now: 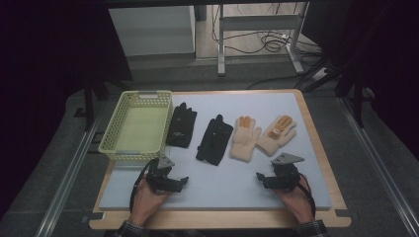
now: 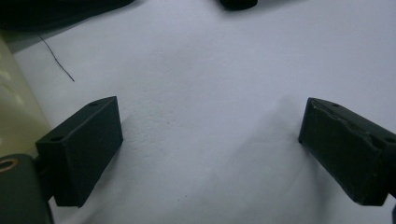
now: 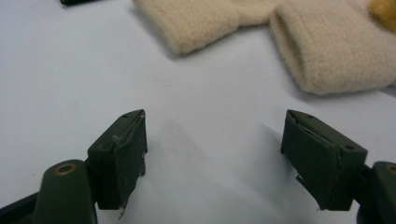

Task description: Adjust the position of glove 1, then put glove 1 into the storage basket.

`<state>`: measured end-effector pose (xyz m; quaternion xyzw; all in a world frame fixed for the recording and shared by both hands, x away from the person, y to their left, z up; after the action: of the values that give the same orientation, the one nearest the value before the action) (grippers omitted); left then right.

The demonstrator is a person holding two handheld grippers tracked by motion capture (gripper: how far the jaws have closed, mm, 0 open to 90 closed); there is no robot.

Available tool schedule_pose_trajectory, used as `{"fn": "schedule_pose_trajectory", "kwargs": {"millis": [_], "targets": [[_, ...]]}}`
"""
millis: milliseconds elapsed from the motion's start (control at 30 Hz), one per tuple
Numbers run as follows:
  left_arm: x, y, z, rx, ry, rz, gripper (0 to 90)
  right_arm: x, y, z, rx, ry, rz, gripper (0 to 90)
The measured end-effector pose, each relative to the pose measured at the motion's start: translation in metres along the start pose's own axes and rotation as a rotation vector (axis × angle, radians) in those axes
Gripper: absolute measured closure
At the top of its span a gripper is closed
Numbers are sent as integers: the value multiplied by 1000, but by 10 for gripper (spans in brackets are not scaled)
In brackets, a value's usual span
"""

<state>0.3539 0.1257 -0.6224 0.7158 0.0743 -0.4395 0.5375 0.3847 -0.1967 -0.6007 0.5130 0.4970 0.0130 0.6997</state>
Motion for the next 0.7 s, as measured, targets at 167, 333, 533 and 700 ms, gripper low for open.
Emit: {"fn": "schedule_pose_trajectory", "kwargs": {"millis": [167,333,533,700], "targets": [[0,0,0,-1,-1,1,61,1,0,0,0,8,-6,182],[0,0,0,0,1,2,62,1,0,-1,0,5,-9,181],[0,0,0,0,1,2,62,0,0,-1,10,4,-5,188],[0,0,0,0,1,2,62,0,0,-2,9,2,-3,191]]}}
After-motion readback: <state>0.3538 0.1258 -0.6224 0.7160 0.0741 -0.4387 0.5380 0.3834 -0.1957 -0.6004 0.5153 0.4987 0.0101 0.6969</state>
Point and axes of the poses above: each handheld gripper's, and its own axes: x roughly forward along the jaws, y roughly out of its top, z roughly to its right, the point moved 10 cm from there along x, roughly forward along the jaws, and after that the axes turned 6 degrees about y, right-handed, at the moved point
